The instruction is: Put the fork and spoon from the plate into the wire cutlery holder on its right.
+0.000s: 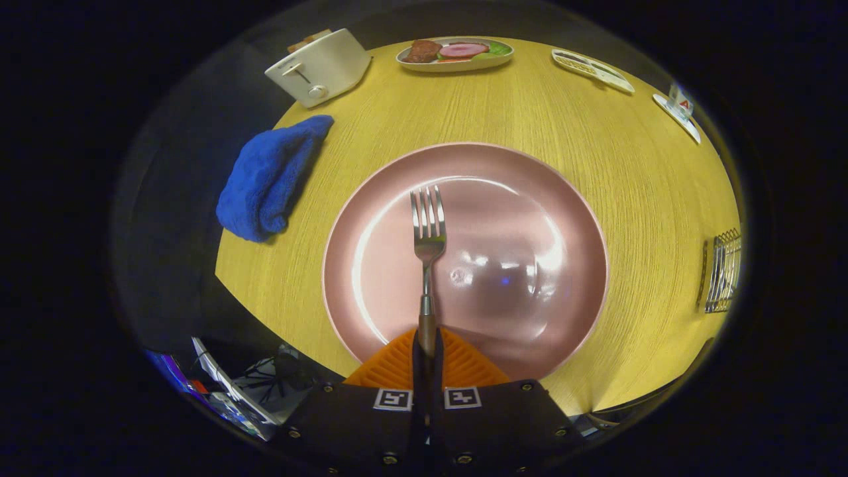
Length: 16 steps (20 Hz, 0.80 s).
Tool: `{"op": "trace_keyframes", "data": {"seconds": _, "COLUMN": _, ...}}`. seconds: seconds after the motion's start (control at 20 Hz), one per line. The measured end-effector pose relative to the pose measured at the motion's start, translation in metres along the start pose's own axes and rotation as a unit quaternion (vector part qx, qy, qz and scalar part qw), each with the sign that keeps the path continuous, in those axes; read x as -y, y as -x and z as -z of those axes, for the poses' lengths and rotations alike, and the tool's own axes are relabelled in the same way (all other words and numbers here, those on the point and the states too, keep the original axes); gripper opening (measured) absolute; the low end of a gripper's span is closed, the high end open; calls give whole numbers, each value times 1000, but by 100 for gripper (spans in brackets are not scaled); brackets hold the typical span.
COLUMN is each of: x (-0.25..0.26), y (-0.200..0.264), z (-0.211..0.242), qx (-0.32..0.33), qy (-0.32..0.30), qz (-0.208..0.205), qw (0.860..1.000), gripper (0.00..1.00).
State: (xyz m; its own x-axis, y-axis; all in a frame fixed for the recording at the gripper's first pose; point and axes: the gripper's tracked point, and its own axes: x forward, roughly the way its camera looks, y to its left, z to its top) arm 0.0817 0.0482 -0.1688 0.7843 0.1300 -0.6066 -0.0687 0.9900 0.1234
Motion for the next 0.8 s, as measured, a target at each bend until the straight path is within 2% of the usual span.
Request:
{"op": "trace_keyframes", "data": {"seconds": 0.45, "x": -3, "y": 22, "z": -12, "qx": 29, "qy": -77, "qz": -32, "qw": 996, "gripper": 3}}
{"op": "trace_keyframes", "data": {"seconds": 0.8, "x": 9, "y": 67, "z": -43, "qx": 91, "qy": -186, "qz": -84, "qw": 975, "gripper": 3}}
